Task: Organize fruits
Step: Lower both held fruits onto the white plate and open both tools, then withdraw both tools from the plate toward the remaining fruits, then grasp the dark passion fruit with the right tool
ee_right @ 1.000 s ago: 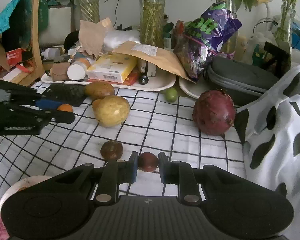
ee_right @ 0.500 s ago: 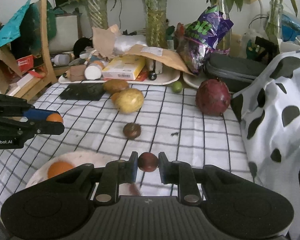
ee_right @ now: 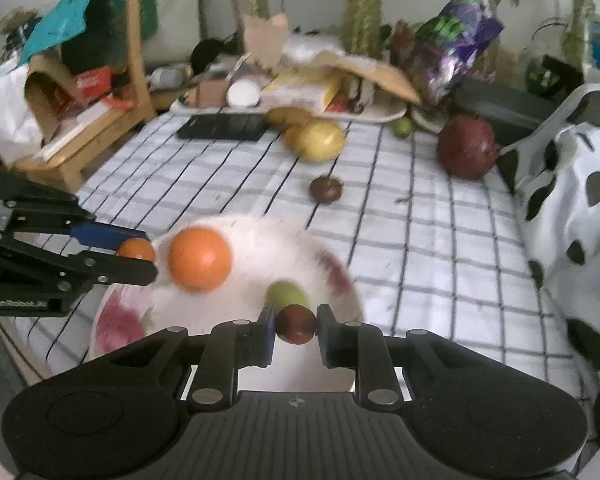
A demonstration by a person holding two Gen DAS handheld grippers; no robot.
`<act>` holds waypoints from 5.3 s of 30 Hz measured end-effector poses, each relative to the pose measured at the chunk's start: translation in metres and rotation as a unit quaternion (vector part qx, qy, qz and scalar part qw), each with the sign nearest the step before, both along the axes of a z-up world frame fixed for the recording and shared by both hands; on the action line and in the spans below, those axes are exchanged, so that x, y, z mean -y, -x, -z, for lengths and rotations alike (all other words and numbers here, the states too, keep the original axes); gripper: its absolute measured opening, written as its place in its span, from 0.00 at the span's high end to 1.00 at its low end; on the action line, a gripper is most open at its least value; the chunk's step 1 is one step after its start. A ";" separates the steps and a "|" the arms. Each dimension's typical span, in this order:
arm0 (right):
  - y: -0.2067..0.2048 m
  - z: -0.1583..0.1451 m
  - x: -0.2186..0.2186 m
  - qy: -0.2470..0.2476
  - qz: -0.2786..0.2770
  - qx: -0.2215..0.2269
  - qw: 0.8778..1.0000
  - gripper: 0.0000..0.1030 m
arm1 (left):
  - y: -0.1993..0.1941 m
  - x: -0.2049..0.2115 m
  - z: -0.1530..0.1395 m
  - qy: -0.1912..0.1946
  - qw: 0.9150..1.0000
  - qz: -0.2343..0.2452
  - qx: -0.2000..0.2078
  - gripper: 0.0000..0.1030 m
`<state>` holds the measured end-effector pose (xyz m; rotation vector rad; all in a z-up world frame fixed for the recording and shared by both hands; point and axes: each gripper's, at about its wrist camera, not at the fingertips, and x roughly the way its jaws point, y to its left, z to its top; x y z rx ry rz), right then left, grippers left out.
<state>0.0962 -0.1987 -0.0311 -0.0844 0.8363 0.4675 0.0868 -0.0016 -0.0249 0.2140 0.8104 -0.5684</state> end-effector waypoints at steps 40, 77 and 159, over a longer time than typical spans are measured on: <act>0.026 -0.002 0.010 0.032 0.070 0.009 0.997 0.00 | 0.029 0.013 -0.035 -0.045 0.993 -0.104 0.024 0.37; -0.003 -0.021 0.034 0.032 0.210 0.073 0.975 0.00 | -0.003 0.008 -0.044 0.002 0.988 -0.122 0.090 0.37; -0.179 0.010 0.009 0.036 0.067 0.015 0.997 0.69 | -0.180 0.056 0.036 -0.105 0.982 -0.010 0.155 0.38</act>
